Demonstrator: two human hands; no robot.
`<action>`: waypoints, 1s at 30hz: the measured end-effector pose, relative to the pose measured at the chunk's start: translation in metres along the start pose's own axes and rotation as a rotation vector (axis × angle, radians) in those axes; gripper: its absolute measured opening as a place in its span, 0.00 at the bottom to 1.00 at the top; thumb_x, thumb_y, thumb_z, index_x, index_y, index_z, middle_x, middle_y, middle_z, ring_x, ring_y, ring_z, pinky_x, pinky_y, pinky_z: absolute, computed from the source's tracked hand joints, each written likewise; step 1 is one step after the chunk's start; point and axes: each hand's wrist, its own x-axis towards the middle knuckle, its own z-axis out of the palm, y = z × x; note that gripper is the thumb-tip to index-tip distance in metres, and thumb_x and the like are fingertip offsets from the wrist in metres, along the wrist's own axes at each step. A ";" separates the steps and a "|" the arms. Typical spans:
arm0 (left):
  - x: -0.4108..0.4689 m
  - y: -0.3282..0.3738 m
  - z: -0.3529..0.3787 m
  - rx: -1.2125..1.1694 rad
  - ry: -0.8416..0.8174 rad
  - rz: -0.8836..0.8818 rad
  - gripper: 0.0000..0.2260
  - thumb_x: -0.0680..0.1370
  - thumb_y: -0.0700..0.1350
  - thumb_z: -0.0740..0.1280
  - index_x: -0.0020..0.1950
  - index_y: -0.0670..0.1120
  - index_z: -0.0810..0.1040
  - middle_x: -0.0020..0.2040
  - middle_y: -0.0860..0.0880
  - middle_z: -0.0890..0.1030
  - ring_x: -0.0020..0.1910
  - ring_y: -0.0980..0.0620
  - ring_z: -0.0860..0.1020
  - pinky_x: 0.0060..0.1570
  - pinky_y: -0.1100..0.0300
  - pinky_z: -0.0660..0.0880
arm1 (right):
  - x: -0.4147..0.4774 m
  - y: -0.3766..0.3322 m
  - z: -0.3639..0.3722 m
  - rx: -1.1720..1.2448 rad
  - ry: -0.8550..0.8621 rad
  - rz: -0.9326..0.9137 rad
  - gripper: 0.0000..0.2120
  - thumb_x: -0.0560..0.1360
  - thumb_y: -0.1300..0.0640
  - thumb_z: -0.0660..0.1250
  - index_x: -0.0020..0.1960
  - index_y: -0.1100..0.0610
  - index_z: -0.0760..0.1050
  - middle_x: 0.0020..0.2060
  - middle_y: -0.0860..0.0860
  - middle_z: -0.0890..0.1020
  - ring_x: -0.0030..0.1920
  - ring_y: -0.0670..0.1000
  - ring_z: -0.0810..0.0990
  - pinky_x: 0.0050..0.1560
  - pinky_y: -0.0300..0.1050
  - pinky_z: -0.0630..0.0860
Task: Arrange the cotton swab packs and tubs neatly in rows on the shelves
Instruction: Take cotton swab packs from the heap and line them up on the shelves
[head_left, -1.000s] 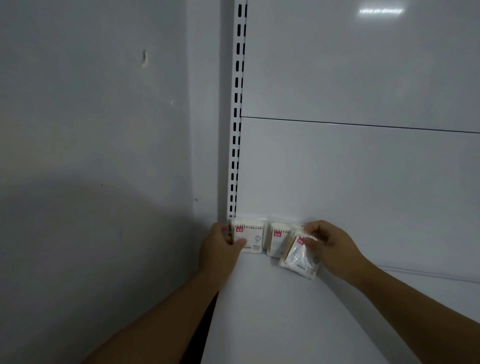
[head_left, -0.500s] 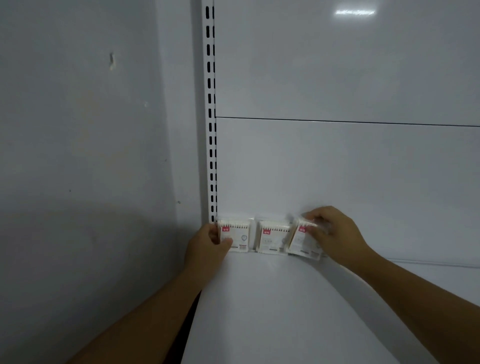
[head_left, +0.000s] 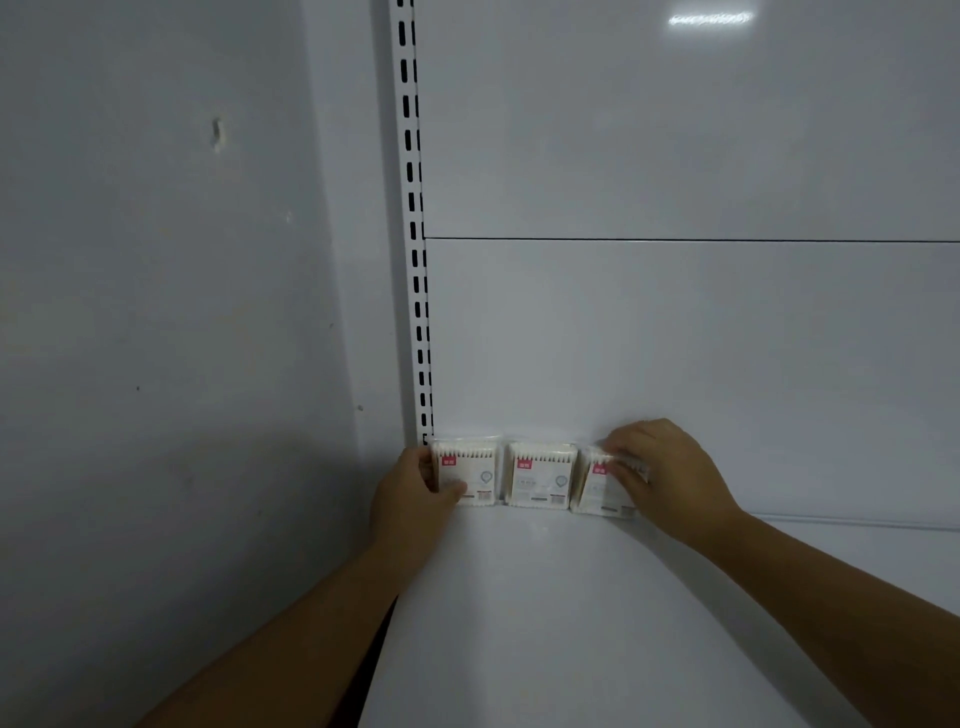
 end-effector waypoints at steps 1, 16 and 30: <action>0.001 0.001 0.001 0.012 -0.003 0.005 0.13 0.71 0.40 0.75 0.50 0.51 0.75 0.43 0.56 0.81 0.43 0.56 0.80 0.46 0.59 0.76 | 0.000 0.001 -0.002 -0.008 -0.001 -0.006 0.10 0.65 0.65 0.77 0.45 0.57 0.82 0.42 0.52 0.83 0.42 0.56 0.80 0.41 0.47 0.75; -0.008 0.017 -0.014 0.090 0.188 0.181 0.10 0.74 0.42 0.72 0.44 0.48 0.70 0.39 0.53 0.72 0.39 0.49 0.74 0.35 0.60 0.69 | -0.014 -0.002 -0.022 -0.151 -0.113 0.034 0.18 0.71 0.52 0.67 0.59 0.58 0.77 0.56 0.55 0.79 0.53 0.57 0.79 0.51 0.50 0.74; -0.037 0.242 0.119 0.617 -0.842 0.734 0.32 0.80 0.62 0.57 0.79 0.51 0.50 0.79 0.52 0.54 0.76 0.51 0.58 0.74 0.55 0.56 | -0.093 0.071 -0.198 -0.518 -0.601 0.532 0.30 0.80 0.43 0.57 0.78 0.50 0.53 0.78 0.51 0.51 0.77 0.50 0.51 0.75 0.49 0.53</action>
